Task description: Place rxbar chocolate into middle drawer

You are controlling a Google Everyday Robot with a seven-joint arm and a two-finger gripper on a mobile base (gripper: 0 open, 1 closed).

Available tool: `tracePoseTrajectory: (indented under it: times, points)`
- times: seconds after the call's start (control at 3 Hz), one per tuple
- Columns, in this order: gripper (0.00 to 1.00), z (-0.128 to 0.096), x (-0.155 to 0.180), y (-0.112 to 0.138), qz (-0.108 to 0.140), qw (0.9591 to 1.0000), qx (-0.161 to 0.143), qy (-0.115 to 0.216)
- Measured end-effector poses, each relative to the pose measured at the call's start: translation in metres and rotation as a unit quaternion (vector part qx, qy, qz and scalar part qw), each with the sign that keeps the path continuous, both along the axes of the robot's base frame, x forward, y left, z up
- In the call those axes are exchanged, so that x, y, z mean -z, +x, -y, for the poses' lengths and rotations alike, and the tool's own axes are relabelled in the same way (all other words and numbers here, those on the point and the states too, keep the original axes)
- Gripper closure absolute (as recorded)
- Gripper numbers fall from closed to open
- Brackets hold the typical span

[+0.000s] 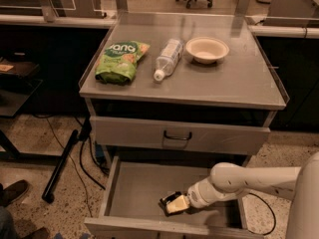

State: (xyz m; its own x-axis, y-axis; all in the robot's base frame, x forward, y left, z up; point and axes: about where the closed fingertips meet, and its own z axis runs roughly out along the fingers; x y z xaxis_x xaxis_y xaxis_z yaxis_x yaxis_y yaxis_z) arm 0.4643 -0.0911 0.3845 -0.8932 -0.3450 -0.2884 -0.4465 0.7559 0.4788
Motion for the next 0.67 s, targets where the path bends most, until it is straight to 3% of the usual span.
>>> tracePoseTrajectory:
  times: [0.67]
  points:
    - [1.0, 0.0007, 0.0201, 0.0007, -0.007, 0.9998, 0.016, 0.004]
